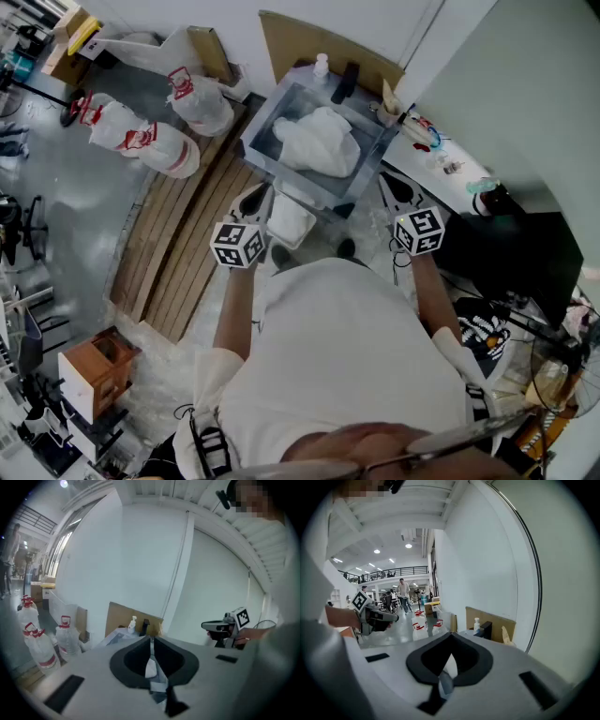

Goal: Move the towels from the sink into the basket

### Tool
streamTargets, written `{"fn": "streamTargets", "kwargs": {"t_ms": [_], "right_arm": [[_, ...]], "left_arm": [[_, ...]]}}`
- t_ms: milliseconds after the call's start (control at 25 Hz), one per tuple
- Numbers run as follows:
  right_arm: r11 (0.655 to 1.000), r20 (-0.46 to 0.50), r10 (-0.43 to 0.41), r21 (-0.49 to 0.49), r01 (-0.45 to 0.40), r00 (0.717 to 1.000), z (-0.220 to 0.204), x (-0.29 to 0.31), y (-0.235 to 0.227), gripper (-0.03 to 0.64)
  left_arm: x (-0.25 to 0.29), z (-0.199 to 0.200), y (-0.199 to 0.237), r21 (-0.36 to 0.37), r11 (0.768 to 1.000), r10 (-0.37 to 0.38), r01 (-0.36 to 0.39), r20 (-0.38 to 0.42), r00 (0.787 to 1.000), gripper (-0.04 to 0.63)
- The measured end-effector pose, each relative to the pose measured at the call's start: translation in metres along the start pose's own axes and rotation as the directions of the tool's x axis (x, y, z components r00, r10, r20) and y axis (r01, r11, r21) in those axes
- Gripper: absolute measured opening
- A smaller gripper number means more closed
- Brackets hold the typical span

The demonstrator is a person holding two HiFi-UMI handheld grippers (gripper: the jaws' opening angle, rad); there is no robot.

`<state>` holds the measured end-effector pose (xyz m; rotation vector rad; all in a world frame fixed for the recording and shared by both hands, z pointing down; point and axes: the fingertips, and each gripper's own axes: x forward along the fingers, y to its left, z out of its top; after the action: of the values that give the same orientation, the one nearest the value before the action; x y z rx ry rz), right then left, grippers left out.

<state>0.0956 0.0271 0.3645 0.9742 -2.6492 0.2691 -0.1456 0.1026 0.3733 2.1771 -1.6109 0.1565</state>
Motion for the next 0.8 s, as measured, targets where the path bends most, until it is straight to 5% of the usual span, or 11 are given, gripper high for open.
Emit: {"fn": "streamTargets", "kwargs": {"t_ms": [800], "right_arm": [[0.998, -0.049, -0.001, 0.055, 0.004, 0.999, -0.012, 0.023, -0.020, -0.003]], "left_arm": [[0.034, -0.006, 0.006, 0.002, 1.000, -0.007, 0.007, -0.064, 0.998, 0.026]]}}
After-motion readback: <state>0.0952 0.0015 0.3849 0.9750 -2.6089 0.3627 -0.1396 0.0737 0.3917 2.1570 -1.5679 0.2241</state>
